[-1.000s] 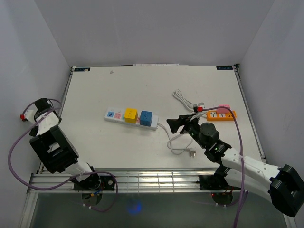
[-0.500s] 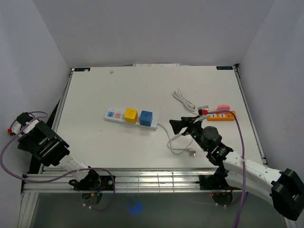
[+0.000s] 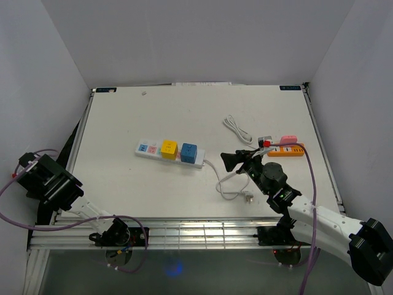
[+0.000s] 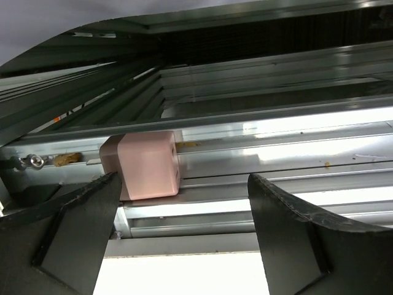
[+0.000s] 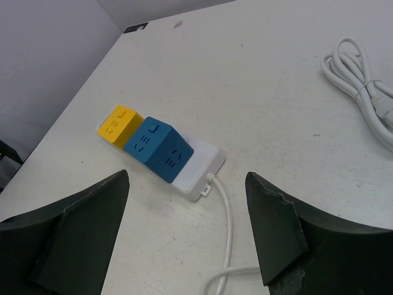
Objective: Insert the plug
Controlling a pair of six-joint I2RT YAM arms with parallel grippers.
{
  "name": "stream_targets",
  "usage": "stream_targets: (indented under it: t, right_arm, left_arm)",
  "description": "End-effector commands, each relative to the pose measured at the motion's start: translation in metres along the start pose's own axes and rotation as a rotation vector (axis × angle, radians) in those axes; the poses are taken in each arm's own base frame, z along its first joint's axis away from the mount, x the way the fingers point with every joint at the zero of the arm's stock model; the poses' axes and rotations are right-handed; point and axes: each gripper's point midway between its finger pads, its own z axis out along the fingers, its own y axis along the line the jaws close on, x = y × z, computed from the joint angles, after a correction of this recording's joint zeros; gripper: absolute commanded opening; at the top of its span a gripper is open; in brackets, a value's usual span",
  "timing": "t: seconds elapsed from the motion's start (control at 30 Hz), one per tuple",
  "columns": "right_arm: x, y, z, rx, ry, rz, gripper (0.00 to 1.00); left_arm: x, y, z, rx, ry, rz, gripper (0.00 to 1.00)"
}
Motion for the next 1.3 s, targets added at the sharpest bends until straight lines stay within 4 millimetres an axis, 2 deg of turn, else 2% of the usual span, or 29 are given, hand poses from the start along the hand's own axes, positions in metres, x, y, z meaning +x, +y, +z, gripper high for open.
stream_targets:
  t: [0.0,0.03,0.1,0.53,0.8,1.1,1.2,1.27]
  right_arm:
    - [-0.01,0.001,0.0,-0.006,-0.053,0.024,0.81]
    - [-0.01,0.0,-0.001,-0.006,-0.053,0.025,0.81]
    - [-0.01,0.001,-0.001,-0.009,-0.052,0.028,0.81]
    - [-0.008,0.007,0.002,-0.04,-0.034,0.035,0.81]
    - [-0.007,0.009,0.001,-0.051,-0.026,0.036,0.81]
    - [-0.005,0.011,0.002,-0.063,-0.02,0.038,0.81]
    - [-0.006,0.011,0.002,-0.065,-0.019,0.038,0.81]
    - [-0.007,0.011,0.001,-0.067,-0.023,0.038,0.81]
  left_arm:
    - [-0.007,0.011,0.007,0.012,0.013,-0.08,0.95]
    - [0.0,0.014,0.011,-0.008,0.047,-0.081,0.95]
    - [0.002,0.017,0.012,0.017,0.063,-0.111,0.95]
    - [-0.018,0.047,-0.015,-0.09,-0.048,-0.204,0.95]
    - [-0.019,0.07,-0.017,-0.219,-0.049,-0.246,0.95]
    - [-0.019,0.058,0.003,-0.18,0.0,-0.239,0.95]
    - [-0.017,0.053,0.012,-0.155,0.03,-0.24,0.93]
    - [-0.019,0.048,0.014,-0.125,0.038,-0.243,0.87]
